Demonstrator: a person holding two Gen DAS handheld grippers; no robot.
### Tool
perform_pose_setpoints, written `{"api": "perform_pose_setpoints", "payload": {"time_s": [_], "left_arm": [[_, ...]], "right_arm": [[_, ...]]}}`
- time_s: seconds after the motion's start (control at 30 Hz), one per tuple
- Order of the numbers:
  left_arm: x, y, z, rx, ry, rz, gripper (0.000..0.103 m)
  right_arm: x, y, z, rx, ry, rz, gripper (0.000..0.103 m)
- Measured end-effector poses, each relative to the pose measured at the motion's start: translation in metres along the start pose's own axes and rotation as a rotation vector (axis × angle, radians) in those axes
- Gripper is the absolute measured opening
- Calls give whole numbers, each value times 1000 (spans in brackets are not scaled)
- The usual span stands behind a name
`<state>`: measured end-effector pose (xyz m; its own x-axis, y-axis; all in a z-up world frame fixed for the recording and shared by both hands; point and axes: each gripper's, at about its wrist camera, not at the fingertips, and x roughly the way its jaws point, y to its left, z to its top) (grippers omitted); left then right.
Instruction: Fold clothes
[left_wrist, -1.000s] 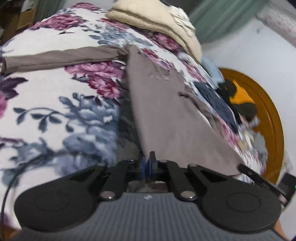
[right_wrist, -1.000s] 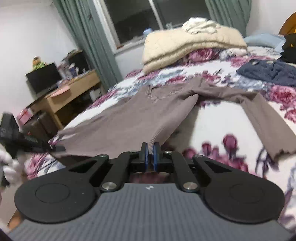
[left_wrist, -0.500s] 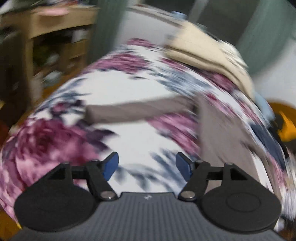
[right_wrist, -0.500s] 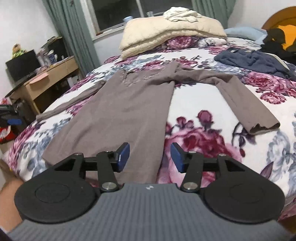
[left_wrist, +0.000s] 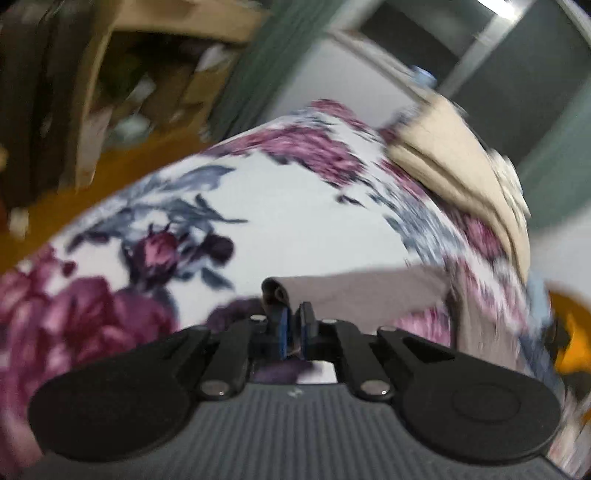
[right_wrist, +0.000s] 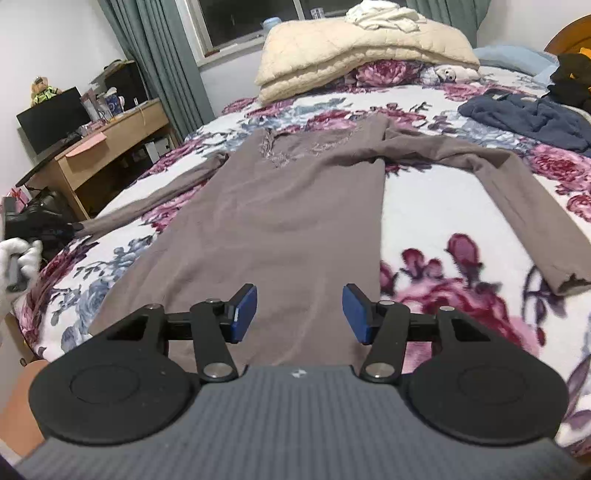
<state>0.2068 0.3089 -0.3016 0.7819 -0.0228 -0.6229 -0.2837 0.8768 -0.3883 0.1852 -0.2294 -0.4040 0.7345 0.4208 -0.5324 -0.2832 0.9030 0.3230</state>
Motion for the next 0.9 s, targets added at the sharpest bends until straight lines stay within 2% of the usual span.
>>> {"api": "perform_pose_setpoints", "payload": {"time_s": [0.03,0.07,0.1,0.17,0.23,0.27,0.33,0.37,0.4,0.43,0.47,0.5,0.53,0.57,0.63,0.73,0.77,0.8,0.83,0.87,0.9], "left_arm": [[-7,-6,-20,113,58,111,6],[-7,-2,-26,137,77,121,6],[-7,2,-32,161,94,129,11],[-19,13,-32,112,55,76,22],[-28,23,-21,35,2,38,60],[-28,27,-12,-16,-47,7,66],[-11,28,9,-77,-71,-58,85],[5,26,17,-96,-41,-77,86],[21,23,22,-122,3,-69,85],[37,21,23,-136,61,-58,71],[44,13,22,-97,85,-25,49],[51,6,20,-57,110,8,7],[58,-1,19,-18,130,42,5],[53,-8,17,28,90,94,2],[37,-22,17,166,-26,264,1],[33,-34,14,437,-164,648,1],[35,-29,20,468,-142,659,2],[37,-24,31,452,-115,634,7],[36,-23,37,431,-123,620,13],[32,-27,53,381,-162,572,19],[30,-30,57,368,-178,537,36]], "right_arm": [[4,1,0,2,7,2,53],[7,2,-1,2,15,5,53],[11,4,-1,-2,23,10,53],[17,8,-2,-12,38,19,53],[24,12,-1,-25,51,32,53],[27,15,1,-30,54,38,53],[30,19,3,-38,57,49,53],[31,20,4,-38,54,53,54],[32,21,6,-36,50,58,54],[31,21,7,-34,46,60,55],[31,21,7,-32,44,59,55],[30,21,8,-31,41,57,56],[28,20,8,-32,37,54,57],[26,18,8,-34,32,51,57],[22,13,8,-32,23,38,58],[19,-2,10,-14,6,12,58],[18,-10,12,-4,-1,8,58],[18,-16,15,6,-8,9,58],[18,-22,18,15,-17,12,58],[18,-28,23,23,-29,12,59],[21,-36,32,27,-49,4,59]]}}
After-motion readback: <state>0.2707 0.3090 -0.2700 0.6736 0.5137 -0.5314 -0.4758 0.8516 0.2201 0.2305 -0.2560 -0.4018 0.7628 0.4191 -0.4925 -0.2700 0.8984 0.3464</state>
